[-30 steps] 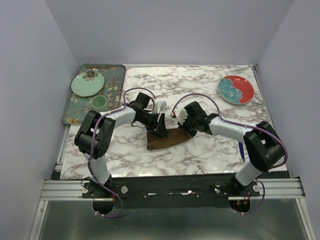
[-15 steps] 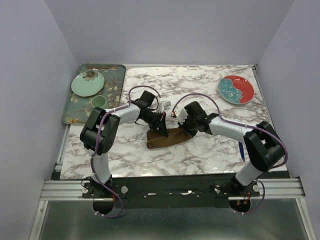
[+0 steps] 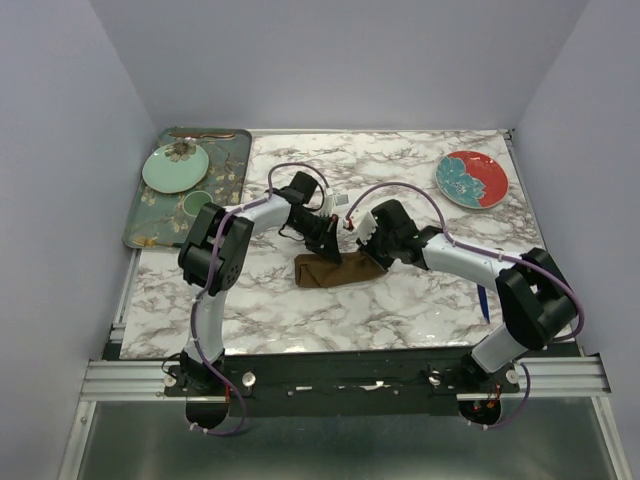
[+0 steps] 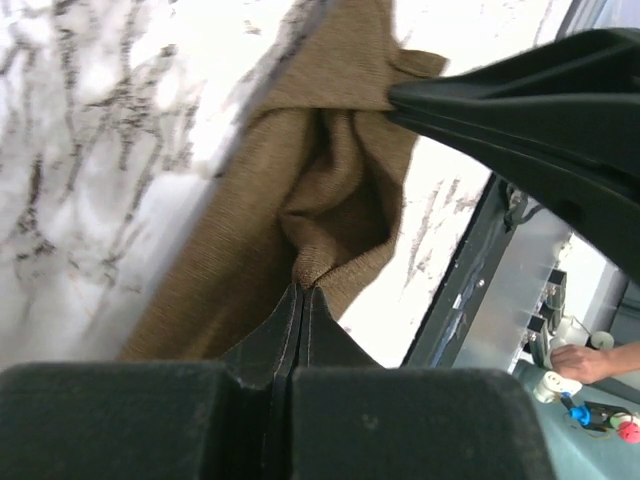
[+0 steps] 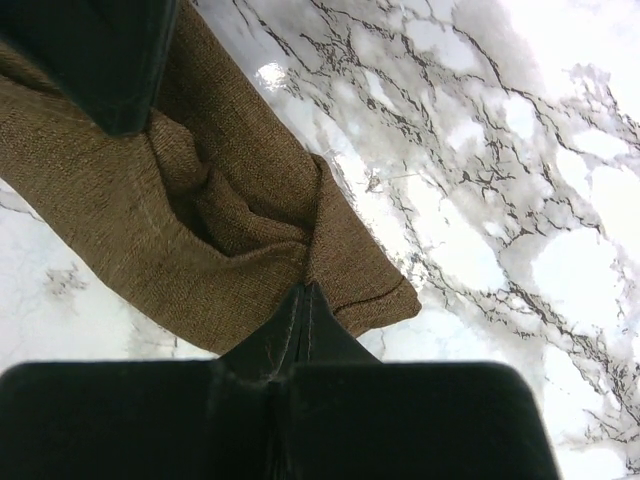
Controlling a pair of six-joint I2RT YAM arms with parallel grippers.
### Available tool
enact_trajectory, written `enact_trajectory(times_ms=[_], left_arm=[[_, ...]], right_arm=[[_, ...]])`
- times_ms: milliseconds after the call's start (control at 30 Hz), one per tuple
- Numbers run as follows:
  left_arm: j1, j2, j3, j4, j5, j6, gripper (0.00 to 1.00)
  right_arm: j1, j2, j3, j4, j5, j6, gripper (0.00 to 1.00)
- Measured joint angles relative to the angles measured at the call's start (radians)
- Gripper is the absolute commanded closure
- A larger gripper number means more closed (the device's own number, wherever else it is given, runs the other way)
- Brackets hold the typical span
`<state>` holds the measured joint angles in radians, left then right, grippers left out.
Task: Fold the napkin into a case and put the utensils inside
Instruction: Stuff the top corner of the smaller-rectangle-folded napkin into the folded napkin.
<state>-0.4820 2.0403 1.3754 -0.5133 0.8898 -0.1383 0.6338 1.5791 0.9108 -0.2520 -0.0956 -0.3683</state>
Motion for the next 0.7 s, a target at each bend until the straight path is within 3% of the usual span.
enact_trajectory(times_ms=[133, 167, 200, 400, 500, 700], left_arm=[[0.012, 0.067, 0.021, -0.005, 0.001, -0.003, 1.0], [0.018, 0.087, 0.022, -0.005, 0.002, -0.008, 1.0], [0.025, 0.105, 0.023, -0.005, 0.018, -0.016, 1.0], [0.042, 0.138, 0.04, -0.011, 0.071, -0.04, 1.0], [0.044, 0.142, 0.041, -0.012, 0.077, -0.042, 1.0], [0.048, 0.158, 0.054, -0.026, 0.095, -0.042, 1.0]], right_arm=[[0.0, 0.0, 0.0, 0.001, 0.0, 0.0, 0.99], [0.0, 0.002, 0.0, 0.002, 0.0, -0.002, 0.95], [0.0, 0.004, 0.0, 0.003, 0.0, -0.005, 0.84], [0.0, 0.006, 0.005, 0.0, 0.012, -0.013, 0.57], [0.0, 0.004, 0.032, -0.026, 0.014, -0.006, 0.48], [0.005, -0.033, 0.081, -0.039, -0.045, 0.002, 0.44]])
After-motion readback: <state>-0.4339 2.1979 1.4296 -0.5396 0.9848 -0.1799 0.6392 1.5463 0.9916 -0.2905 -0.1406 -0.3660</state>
